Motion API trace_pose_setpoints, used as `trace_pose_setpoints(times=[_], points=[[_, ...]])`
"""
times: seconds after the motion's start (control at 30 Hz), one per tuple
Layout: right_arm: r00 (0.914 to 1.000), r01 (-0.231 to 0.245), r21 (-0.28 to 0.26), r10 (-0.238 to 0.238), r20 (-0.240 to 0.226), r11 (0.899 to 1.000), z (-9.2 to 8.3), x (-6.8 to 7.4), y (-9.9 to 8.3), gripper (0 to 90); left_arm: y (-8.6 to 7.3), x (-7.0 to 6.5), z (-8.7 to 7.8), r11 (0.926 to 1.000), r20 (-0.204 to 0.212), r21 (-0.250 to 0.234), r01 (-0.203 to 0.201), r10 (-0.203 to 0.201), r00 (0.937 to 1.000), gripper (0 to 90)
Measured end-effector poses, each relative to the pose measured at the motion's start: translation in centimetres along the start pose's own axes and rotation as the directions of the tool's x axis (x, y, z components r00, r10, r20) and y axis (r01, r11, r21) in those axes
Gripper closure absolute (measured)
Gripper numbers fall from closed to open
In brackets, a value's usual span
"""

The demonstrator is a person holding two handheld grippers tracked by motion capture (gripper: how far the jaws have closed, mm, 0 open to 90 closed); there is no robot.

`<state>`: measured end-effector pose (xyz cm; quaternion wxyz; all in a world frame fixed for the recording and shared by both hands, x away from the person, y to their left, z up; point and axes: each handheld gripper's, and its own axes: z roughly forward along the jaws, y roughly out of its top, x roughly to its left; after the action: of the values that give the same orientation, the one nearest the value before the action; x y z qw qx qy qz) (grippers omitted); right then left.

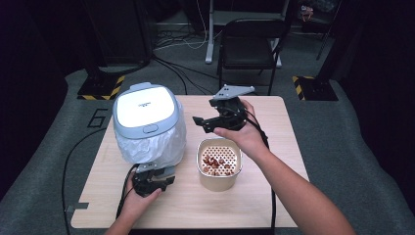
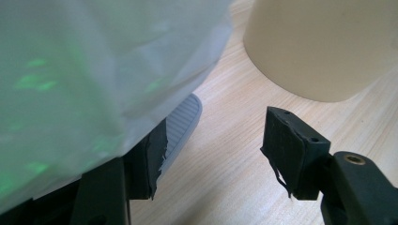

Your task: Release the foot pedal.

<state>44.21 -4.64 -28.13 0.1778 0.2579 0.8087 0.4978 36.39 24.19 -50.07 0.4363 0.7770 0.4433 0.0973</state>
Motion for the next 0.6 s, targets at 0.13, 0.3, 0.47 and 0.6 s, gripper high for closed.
trace_pose_setpoints(times=[0.13,0.3,0.47,0.6], points=[[0.9997,-0.019,0.000,0.019,0.018,1.000,-0.6,-0.5,-0.9,20.1,0.0,-0.4,-0.5,0.9999,-0.004,0.000,0.014,-0.014,0.9999,40.1],[0.9974,-0.024,0.013,0.023,0.068,1.000,-2.5,-1.7,-3.2,21.4,1.1,-0.1,-1.8,0.9932,0.011,0.013,-0.116,0.116,0.9932,40.1],[0.9940,-0.029,0.009,0.028,0.106,1.000,-3.6,-2.1,-5.0,22.2,0.9,-0.2,-3.2,0.9959,0.006,0.017,-0.089,0.089,0.9960,39.9],[0.9900,-0.046,0.017,0.044,0.134,0.999,-4.6,-2.2,-7.1,23.3,0.2,0.0,-4.5,0.9983,0.003,0.012,-0.056,0.056,0.9984,40.0]])
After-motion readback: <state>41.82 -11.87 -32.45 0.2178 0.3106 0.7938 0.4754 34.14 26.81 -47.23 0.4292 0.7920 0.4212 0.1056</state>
